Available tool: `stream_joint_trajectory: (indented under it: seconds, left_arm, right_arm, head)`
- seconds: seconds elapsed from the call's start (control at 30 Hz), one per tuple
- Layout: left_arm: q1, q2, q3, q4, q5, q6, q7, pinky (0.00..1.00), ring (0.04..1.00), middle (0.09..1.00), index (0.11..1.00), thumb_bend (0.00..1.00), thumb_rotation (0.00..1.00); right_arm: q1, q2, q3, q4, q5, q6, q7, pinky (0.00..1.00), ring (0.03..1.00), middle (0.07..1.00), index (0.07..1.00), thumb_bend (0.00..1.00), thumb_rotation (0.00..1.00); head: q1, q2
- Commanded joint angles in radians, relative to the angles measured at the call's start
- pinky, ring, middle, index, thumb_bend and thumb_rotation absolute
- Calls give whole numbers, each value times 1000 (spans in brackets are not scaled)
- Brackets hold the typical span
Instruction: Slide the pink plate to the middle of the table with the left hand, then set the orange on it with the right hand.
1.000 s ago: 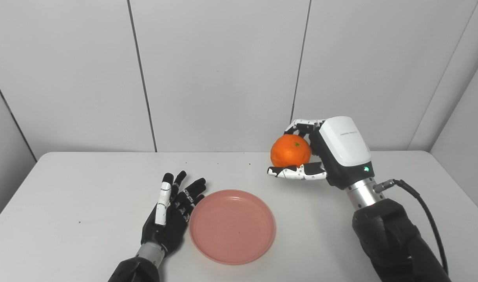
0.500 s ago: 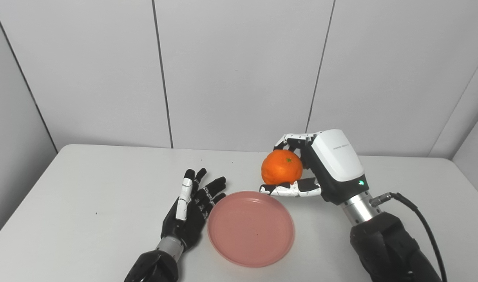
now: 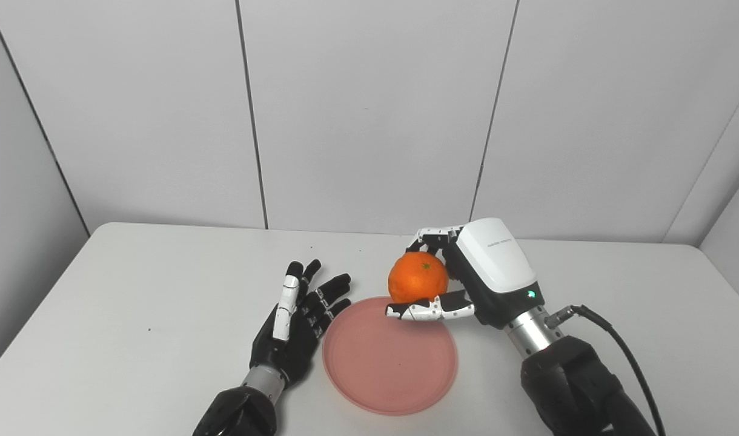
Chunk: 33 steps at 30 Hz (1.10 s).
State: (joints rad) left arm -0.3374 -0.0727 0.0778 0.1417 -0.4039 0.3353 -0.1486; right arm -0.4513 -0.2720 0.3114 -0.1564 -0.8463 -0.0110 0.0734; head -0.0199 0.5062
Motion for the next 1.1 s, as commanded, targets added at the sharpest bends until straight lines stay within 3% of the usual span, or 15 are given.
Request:
stream_joint_trajectory:
  seconds: [0.0, 0.47, 0.73, 1.07]
  left_arm:
    - [12, -1, -2, 17, 14, 20, 14, 881, 869, 751, 978, 874, 805]
    - [9, -3, -13, 15, 16, 20, 11, 865, 879, 771, 982, 853, 809]
    - [6, -7, -17, 12, 22, 25, 20, 865, 880, 766, 977, 856, 805]
    - [5, -5, -17, 14, 26, 30, 18, 864, 878, 764, 976, 857, 804]
  right_arm:
    - [-33, 3, -3, -6, -2, -42, -25, 126, 185, 277, 328, 506, 551]
    - [-45, 16, 29, 150, -11, -38, -29, 110, 171, 256, 309, 497, 471]
    - [-48, 9, 74, 231, -28, -48, -28, 162, 229, 312, 395, 494, 513]
    - [-60, 7, 129, 255, -87, -10, 34, 238, 316, 397, 490, 496, 615]
  head:
    - [0, 1]
    - [2, 8]
    - [8, 11]
    - [5, 13]
